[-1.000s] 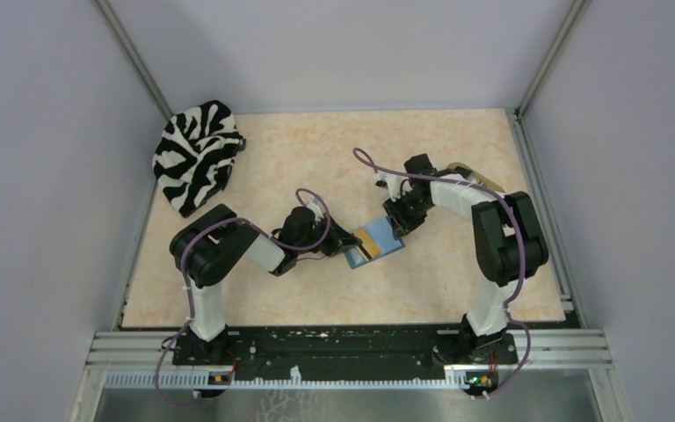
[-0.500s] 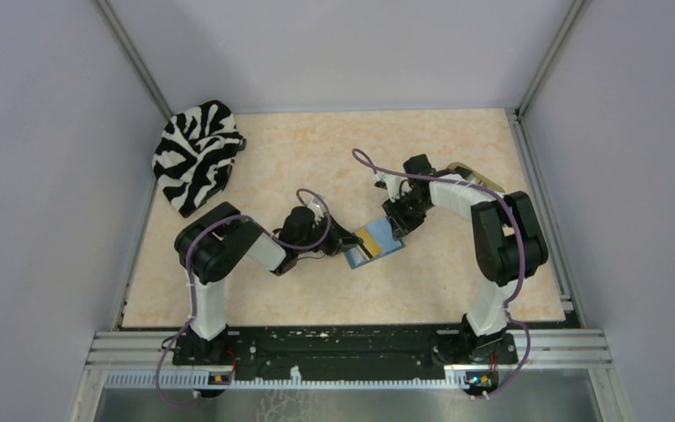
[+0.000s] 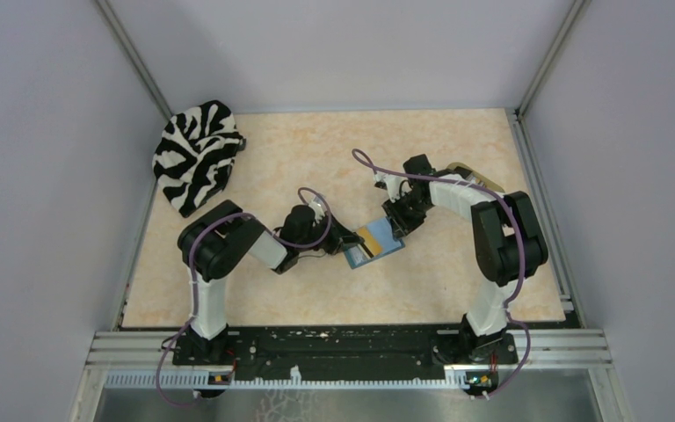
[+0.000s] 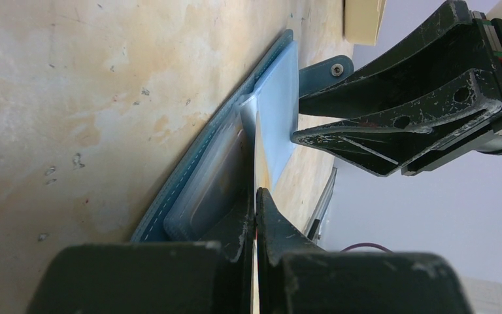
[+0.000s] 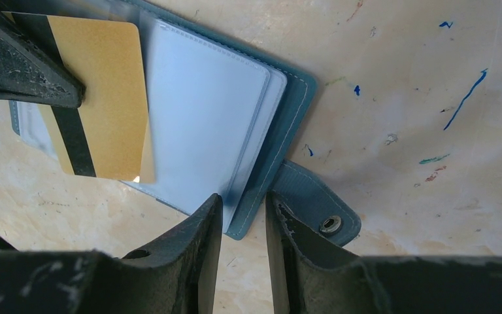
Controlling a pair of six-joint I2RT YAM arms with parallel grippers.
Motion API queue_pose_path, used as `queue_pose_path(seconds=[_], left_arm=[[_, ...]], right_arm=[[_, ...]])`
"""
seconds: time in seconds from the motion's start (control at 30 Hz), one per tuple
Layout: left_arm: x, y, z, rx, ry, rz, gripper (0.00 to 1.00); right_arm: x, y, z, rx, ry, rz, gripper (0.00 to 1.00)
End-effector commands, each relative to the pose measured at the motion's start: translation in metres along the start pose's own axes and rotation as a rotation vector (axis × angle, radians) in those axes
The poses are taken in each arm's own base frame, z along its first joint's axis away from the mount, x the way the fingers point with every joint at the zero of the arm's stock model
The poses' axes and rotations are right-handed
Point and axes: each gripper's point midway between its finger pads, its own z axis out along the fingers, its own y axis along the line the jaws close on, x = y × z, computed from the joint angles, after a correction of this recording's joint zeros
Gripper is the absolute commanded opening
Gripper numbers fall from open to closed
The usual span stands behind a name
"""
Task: Put the credit cards into the card holder
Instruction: Insert the credit card into the card holder.
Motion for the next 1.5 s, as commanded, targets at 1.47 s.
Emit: queue_pose_path(seconds=[1.47], left_arm=[[0.01, 0.021, 0.025, -0.057, 0.148, -0.06, 0.0]], right_arm=[[-0.021, 0.004, -0.007, -0.008, -0.042, -0.033, 0.32]])
